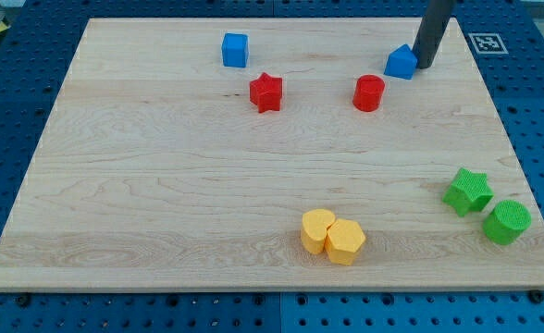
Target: Push the blue triangle towards the top center of the board
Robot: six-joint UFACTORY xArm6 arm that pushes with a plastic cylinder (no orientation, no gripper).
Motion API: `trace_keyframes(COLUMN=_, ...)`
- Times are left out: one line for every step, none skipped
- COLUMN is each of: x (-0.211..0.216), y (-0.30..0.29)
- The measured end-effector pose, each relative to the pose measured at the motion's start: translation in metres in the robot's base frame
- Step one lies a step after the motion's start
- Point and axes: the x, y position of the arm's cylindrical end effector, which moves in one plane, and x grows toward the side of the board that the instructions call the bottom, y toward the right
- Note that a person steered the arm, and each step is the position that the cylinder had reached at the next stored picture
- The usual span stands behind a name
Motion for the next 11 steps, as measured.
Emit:
trace_keyframes(x=0.000, y=-0.001)
trace_keyframes(x=0.000, y=-0.004)
trace_keyframes(x=0.007, y=-0.009)
trace_keyframes(x=0.017, y=-0.014)
trace_keyframes(x=0.018, y=-0.016)
trace_keyframes(x=0.018, y=-0.023)
trace_keyframes(x=0.018, y=-0.036)
trace_keyframes(x=0.018, y=-0.052)
trace_keyframes(x=0.018, y=-0.079)
trace_keyframes(x=0.018, y=-0.095)
trace_keyframes(x=0.018, y=-0.095)
